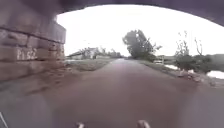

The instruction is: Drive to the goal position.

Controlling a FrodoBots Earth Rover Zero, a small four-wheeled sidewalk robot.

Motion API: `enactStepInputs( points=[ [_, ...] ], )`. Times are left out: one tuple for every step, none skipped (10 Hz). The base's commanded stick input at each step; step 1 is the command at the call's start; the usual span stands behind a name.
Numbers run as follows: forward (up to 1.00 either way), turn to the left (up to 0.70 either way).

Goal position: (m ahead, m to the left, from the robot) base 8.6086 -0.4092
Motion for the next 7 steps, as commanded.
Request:
enactStepInputs(
  points=[
    [1.0, 0.0],
    [1.0, 0.0],
    [1.0, 0.0],
    [1.0, 0.0],
    [1.0, 0.0],
    [1.0, 0.0],
    [1.0, 0.0]
  ],
)
